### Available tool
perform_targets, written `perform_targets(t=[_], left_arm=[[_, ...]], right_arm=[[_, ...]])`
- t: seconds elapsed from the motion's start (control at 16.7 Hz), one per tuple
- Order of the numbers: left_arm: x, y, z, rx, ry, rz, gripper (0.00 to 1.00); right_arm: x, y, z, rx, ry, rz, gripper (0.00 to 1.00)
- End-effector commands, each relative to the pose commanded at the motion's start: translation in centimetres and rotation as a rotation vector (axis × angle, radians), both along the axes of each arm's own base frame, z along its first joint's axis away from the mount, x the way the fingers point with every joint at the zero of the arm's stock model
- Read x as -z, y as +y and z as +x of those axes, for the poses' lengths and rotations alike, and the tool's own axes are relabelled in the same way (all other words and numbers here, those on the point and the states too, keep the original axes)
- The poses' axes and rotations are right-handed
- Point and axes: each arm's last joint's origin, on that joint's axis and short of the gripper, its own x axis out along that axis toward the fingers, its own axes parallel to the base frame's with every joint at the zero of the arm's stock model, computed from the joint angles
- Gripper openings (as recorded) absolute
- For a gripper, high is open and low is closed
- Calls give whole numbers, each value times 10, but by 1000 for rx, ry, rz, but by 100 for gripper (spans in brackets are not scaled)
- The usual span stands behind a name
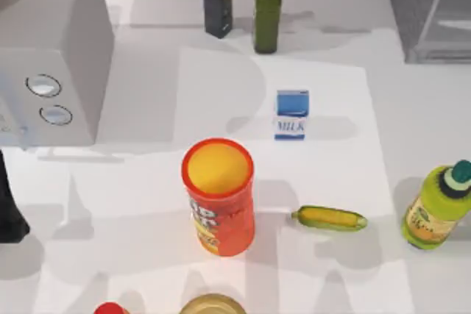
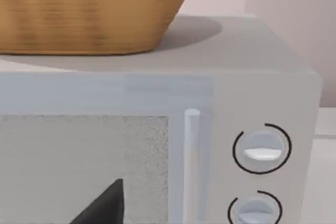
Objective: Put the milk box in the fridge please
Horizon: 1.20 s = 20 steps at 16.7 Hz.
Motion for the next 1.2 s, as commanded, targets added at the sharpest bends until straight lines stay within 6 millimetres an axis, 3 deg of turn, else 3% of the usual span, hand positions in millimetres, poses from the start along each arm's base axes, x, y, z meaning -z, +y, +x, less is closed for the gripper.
perform_targets(t=[0.42, 0.72, 0.96, 1.2], left_arm=[[0, 0, 0, 0, 0, 0, 100], [0, 0, 0, 0, 0, 0, 100], [0, 0, 0, 0, 0, 0, 100], [0, 0, 0, 0, 0, 0, 100]], right_arm=[[-15, 6, 7, -5, 29, 33, 100], [-42, 26, 44, 3, 123, 78, 100], [-42, 65, 99, 14, 238, 70, 100], [-13, 126, 148, 6, 310, 36, 100]])
